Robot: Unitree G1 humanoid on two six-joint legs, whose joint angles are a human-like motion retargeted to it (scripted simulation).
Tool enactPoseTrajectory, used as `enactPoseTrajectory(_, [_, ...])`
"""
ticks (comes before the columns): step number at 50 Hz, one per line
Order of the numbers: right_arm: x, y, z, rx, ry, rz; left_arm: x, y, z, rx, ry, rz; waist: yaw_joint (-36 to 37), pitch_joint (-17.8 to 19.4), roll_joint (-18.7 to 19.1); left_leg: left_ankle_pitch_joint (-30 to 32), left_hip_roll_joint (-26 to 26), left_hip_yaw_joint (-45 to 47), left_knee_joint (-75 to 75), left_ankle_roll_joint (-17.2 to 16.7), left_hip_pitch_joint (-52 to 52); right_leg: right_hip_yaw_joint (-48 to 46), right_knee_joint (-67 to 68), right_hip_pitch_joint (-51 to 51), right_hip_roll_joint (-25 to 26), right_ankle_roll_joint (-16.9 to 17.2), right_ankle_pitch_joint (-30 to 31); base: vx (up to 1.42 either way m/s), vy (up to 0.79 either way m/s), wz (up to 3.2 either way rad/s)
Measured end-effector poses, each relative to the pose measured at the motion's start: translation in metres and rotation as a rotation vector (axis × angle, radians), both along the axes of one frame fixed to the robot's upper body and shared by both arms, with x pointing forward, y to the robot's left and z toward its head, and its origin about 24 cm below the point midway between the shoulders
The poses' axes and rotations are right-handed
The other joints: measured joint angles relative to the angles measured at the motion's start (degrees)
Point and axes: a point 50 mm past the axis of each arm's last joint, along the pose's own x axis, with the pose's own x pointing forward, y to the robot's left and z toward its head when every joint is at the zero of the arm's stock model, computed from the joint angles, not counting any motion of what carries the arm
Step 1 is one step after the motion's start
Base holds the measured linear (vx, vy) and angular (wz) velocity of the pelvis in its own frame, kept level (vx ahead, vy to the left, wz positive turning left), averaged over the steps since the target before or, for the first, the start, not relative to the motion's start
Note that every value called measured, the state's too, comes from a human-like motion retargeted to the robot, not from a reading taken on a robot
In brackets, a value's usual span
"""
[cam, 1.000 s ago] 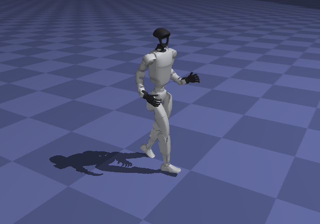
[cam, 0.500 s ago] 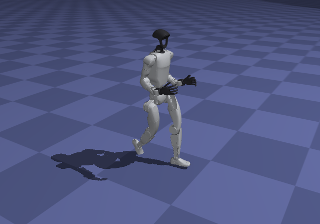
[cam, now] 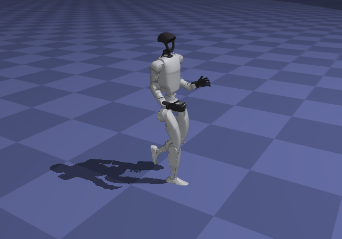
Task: Walk run
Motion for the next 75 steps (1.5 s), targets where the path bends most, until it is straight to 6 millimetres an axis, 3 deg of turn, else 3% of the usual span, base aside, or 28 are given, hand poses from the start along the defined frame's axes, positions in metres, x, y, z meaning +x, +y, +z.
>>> enactPoseTrajectory(4, [0.046,0.004,0.024,0.04,-0.165,0.037,-0.017,-0.015,-0.023,-0.066,0.107,0.062,1.62,-0.17,-1.62,-15.68,-3.74,0.92,-0.43,10.6,-10.02,-0.98,-4.31,6.74,-1.5,-0.77,0.23,0.93,-0.07,0.33])
enactPoseTrajectory(10, [0.078,0.007,0.071,-0.079,-0.414,0.161,-0.044,-0.008,-0.04,-0.01,0.228,0.055,11.65,1.14,-5.46,-29.74,-7.35,9.33,-31.72,17.99,-16.92,-7.91,-12.01,16.92,-4.06,4.6,9.45,0.94,-0.15,-0.41])
enactPoseTrajectory(15, [0.08,0.003,0.09,-0.183,-0.496,0.277,-0.04,-0.002,-0.037,0.004,0.218,0.042,18.86,2.23,-4.51,-31.5,-10.39,18.66,-51.68,16.17,-13.81,-13.0,-10.35,24.25,-1.98,9.83,14.89,0.88,-0.16,0.09])
enactPoseTrajectory(17, [0.078,0.0,0.09,-0.201,-0.491,0.311,-0.033,0.0,-0.033,-0.005,0.194,0.058,20.2,2.39,-6.23,-28.65,-6.55,24.71,-47.05,24.49,-12.06,-13.47,-5.93,26.1,-2.07,14.56,19.43,1.31,-0.93,0.32])
enactPoseTrajectory(20, [0.066,-0.005,0.075,-0.218,-0.426,0.335,-0.025,-0.001,-0.026,-0.013,0.154,0.079,17.88,0.67,-3.91,-42.23,-8.03,4.48,-34.19,24.49,-15.91,-17.05,9.14,22.13,4.15,21.43,29.98,1.12,-0.51,1.37])
enactPoseTrajectory(22, [0.056,-0.004,0.056,-0.219,-0.338,0.367,-0.016,0.003,-0.02,-0.025,0.104,0.121,14.81,0.22,-0.14,-44.35,-5.08,0.78,-25.95,24.49,-18.55,-10.33,22.2,16.55,11.9,21.43,28.58,0.91,0.27,1.55])
enactPoseTrajectory(23, [0.052,0.0,0.047,-0.203,-0.298,0.374,-0.01,0.001,-0.017,-0.035,0.091,0.127,14.0,0.32,1.6,-45.67,-3.92,0.56,-23.94,24.49,-17.81,-5.71,26.56,14.52,15.02,21.43,23.87,0.97,0.42,1.27])
enactPoseTrajectory(25, [0.041,0.005,0.032,-0.184,-0.224,0.37,-0.002,-0.008,-0.012,-0.072,0.055,0.154,16.54,-0.61,4.24,-46.73,-0.91,4.2,-24.96,24.49,-14.33,-2.67,28.65,9.75,11.69,19.76,19.69,0.84,0.61,0.67])
enactPoseTrajectory(28, [0.018,-0.004,0.019,-0.171,-0.142,0.282,0.002,-0.027,-0.012,-0.111,0.044,0.082,16.38,-1.49,4.94,-41.67,-5.91,-1.66,-31.36,24.49,-10.23,-8.18,23.1,3.2,0.94,6.53,13.43,0.65,0.33,2.15])
enactPoseTrajectory(30, [0.001,-0.008,0.013,-0.187,-0.095,0.246,0.001,-0.034,-0.015,-0.114,0.065,0.007,14.2,-1.73,4.64,-37.04,-9.04,-4.45,-33.64,24.49,-8.52,-8.49,15.28,0.89,-4.86,7.73,10.68,0.55,0.24,3.22])
enactPoseTrajectory(33, [-0.015,-0.007,0.008,-0.225,-0.052,0.22,-0.003,-0.034,-0.017,-0.084,0.082,-0.053,9.37,-1.15,2.78,-32.16,-14.84,-10.1,-36.17,24.41,-4.27,-0.35,-0.61,0.13,-6.49,12.42,8.74,0.63,0.06,3.27])
enactPoseTrajectory(35, [-0.018,-0.004,0.009,-0.248,-0.054,0.21,-0.006,-0.032,-0.018,-0.061,0.094,-0.071,6.85,-0.28,1.01,-29.67,-18.18,-14.15,-37.22,24.06,-1.12,9.86,-9.59,0.75,-5.63,12.34,7.51,0.65,-0.07,2.92])
enactPoseTrajectory(37, [-0.016,0.002,0.011,-0.261,-0.071,0.223,-0.009,-0.028,-0.019,-0.045,0.103,-0.074,5.89,0.42,0.23,-28.78,-19.14,-16.89,-36.08,23.41,0.92,26.43,-16.59,3.11,-5.18,15.29,6.82,0.67,-0.11,2.15])
enactPoseTrajectory(40, [-0.004,0.01,0.012,-0.265,-0.095,0.286,-0.012,-0.024,-0.022,-0.043,0.124,-0.058,5.71,1.44,-1.35,-28.66,-21.01,-19.52,-29.68,22.36,2.62,22.14,-17.79,3.49,-8.95,19.06,10.73,0.61,-0.14,2.05])
enactPoseTrajectory(42, [0.01,0.015,0.014,-0.263,-0.122,0.348,-0.015,-0.02,-0.025,-0.052,0.138,-0.023,5.71,0.42,-0.68,-23.84,-20.99,-21.56,-23.02,17.19,0.69,14.88,-13.47,3.42,-8.85,15.92,0.57,0.51,-0.17,2.08])
enactPoseTrajectory(43, [0.018,0.017,0.016,-0.264,-0.138,0.373,-0.016,-0.019,-0.027,-0.058,0.147,-0.006,6.34,0.05,-0.31,-20.29,-21.6,-21.45,-19.03,12.33,-0.62,7.44,-10.76,3.0,-9.65,14.29,-1.65,0.56,-0.2,1.83])
enactPoseTrajectory(45, [0.034,0.019,0.022,-0.27,-0.181,0.385,-0.017,-0.023,-0.031,-0.074,0.163,0.014,7.99,-0.53,0.06,-17.63,-20.03,-19.22,-11.74,-3.35,-4.85,12.42,-8.48,4.86,-6.71,11.56,-4.98,0.49,0.01,2.08])
enactPoseTrajectory(47, [0.051,0.013,0.031,-0.29,-0.226,0.365,-0.018,-0.034,-0.039,-0.121,0.195,0.042,8.05,0.14,-0.52,-18.63,-15.15,-5.76,-4.88,-5.33,-9.47,4.36,-6.03,5.25,-11.95,12.67,-6.8,0.36,0.23,2.61])
enactPoseTrajectory(48, [0.059,0.014,0.035,-0.288,-0.249,0.361,-0.022,-0.036,-0.043,-0.14,0.215,0.063,8.47,0.02,-0.87,-22.69,-11.79,-4.68,-1.1,-4.77,-12.01,1.3,-6.94,6.33,-10.99,10.89,-5.93,0.36,-0.18,2.29])
enactPoseTrajectory(50, [0.071,0.014,0.046,-0.293,-0.302,0.353,-0.029,-0.039,-0.051,-0.168,0.261,0.072,10.09,0.02,-1.6,-27.76,-9.95,-0.76,1.26,0.7,-16.03,-5.31,-9.08,8.84,-12.03,9.89,-4.42,0.34,-0.16,2.01])
enactPoseTrajectory(57, [0.08,-0.005,0.078,-0.373,-0.444,0.251,-0.032,-0.026,-0.051,-0.052,0.277,0.005,19.26,-1.03,-5.5,-43.13,-6.96,14.96,-17.28,12.58,-24.73,-19.56,-15.37,16.95,-11.07,13.38,-0.48,0.46,0.01,1.83])
enactPoseTrajectory(62, [0.065,-0.02,0.068,-0.374,-0.379,0.131,-0.014,-0.03,-0.038,-0.032,0.201,0.006,19.7,-2.93,-5.42,-48.8,-8.69,32.8,-40.95,16.03,-17.76,-29.66,-14.34,20.7,-5.69,19.35,2.32,0.56,-0.05,2.54])
enactPoseTrajectory(63, [0.061,-0.02,0.064,-0.37,-0.355,0.122,-0.01,-0.032,-0.035,-0.037,0.184,0.019,19.72,-3.05,-6.07,-48.16,-9.83,34.84,-43.75,20.77,-16.54,-32.56,-13.39,21.01,-5.29,20.91,4.65,0.57,-0.32,1.84])
enactPoseTrajectory(65, [0.055,-0.019,0.056,-0.359,-0.314,0.12,-0.001,-0.032,-0.029,-0.04,0.153,0.054,20.44,-3.77,-6.69,-51.01,-8.56,37.69,-47.28,24.49,-14.47,-35.26,-9.42,19.21,-2.81,21.43,11.74,0.64,-0.49,1.36])
enactPoseTrajectory(68, [0.034,-0.019,0.036,-0.375,-0.209,0.13,0.01,-0.03,-0.021,-0.029,0.11,0.074,16.57,-3.77,-3.33,-55.76,-9.41,13.93,-38.9,24.49,-16.59,-22.07,6.88,15.03,2.82,21.43,24.87,1.23,0.16,2.47])
enactPoseTrajectory(70, [0.023,-0.018,0.025,-0.404,-0.144,0.131,0.024,-0.027,-0.014,-0.023,0.065,0.07,14.72,-3.32,0.21,-58.92,-7.06,11.15,-33.82,24.49,-15.84,-12.17,21.49,10.28,5.89,21.17,22.59,0.8,0.37,2.43])
enactPoseTrajectory(72, [0.009,-0.021,0.016,-0.424,-0.078,0.102,0.039,-0.032,-0.004,-0.022,0.012,0.039,13.49,-3.27,3.35,-60.84,-5.5,8.0,-34.4,24.49,-11.85,-14.34,29.31,5.63,3.78,13.72,15.68,0.72,0.06,2.28])
enactPoseTrajectory(75, [-0.018,-0.028,0.005,-0.417,0.021,0.026,0.053,-0.049,0.007,-0.046,-0.041,-0.017,13.67,-1.89,4.25,-59.04,-7.67,0.67,-37.65,24.49,-7.39,-12.47,35.16,-1.94,-1.59,-0.49,8.88,0.86,-0.02,2.19])
